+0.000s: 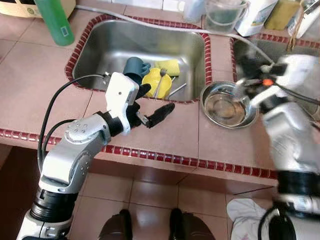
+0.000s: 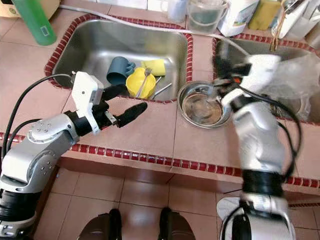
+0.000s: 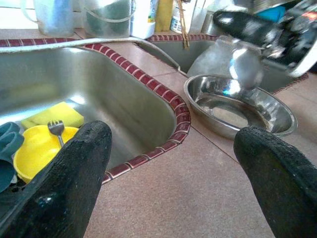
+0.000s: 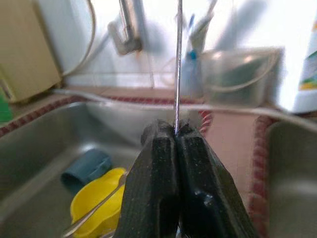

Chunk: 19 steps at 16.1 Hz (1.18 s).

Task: Kitchen organization

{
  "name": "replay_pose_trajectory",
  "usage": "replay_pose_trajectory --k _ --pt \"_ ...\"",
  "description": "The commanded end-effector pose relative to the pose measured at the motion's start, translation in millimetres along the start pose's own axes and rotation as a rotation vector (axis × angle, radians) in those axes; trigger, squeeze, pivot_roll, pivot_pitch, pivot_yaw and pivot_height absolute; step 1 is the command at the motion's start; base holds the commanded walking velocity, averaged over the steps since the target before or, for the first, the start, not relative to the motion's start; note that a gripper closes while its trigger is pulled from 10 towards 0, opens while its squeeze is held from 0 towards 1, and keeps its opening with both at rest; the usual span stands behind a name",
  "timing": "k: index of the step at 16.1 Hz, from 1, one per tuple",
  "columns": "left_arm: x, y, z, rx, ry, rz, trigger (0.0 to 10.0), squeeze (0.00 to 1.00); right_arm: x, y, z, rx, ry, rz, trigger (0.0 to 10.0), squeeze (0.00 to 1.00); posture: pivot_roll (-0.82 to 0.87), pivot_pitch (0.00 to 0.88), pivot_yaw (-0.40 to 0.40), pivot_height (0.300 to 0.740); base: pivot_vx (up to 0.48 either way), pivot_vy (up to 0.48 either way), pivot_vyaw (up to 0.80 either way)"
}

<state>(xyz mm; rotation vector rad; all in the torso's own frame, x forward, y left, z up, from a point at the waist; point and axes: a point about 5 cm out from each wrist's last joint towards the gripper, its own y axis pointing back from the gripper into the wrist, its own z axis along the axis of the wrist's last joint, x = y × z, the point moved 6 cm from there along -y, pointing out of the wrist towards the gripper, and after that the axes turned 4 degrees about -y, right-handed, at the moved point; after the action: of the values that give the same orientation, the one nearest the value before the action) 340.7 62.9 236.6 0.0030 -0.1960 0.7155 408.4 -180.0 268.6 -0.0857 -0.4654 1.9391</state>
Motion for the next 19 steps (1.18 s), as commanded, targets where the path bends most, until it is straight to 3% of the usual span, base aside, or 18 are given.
replay_pose_trajectory --k 1,5,9,14,19 --pt "-6.5 0.5 1.6 0.002 -0.010 -0.017 10.0 0.00 -3.0 -2.2 -4.3 0.020 0.016 0.014 10.0 0.00 0.03 0.267 -0.030 0.740 0.000 0.000 0.00" --pt "-9.3 5.6 1.4 0.011 0.007 0.002 10.0 0.00 2.4 -19.7 -12.8 0.069 0.019 0.096 10.0 0.00 0.05 0.282 -0.049 0.740 0.000 0.000 0.00" --pt "-10.2 10.2 -0.5 0.018 0.020 0.020 10.0 0.00 9.3 -42.3 9.6 0.031 0.050 0.146 10.0 0.00 0.05 0.284 -0.064 0.740 0.000 0.000 0.00" --pt "-8.4 9.1 3.2 0.011 0.018 0.020 10.0 0.00 12.7 -52.8 22.2 0.004 0.037 0.185 10.0 0.00 0.05 0.287 -0.069 0.740 0.000 0.000 0.00" --pt "-28.6 13.4 9.0 0.005 0.023 -0.053 10.0 0.00 24.5 -59.1 5.4 0.095 0.031 0.271 10.0 0.00 0.07 0.318 -0.083 0.740 0.000 0.000 0.00"
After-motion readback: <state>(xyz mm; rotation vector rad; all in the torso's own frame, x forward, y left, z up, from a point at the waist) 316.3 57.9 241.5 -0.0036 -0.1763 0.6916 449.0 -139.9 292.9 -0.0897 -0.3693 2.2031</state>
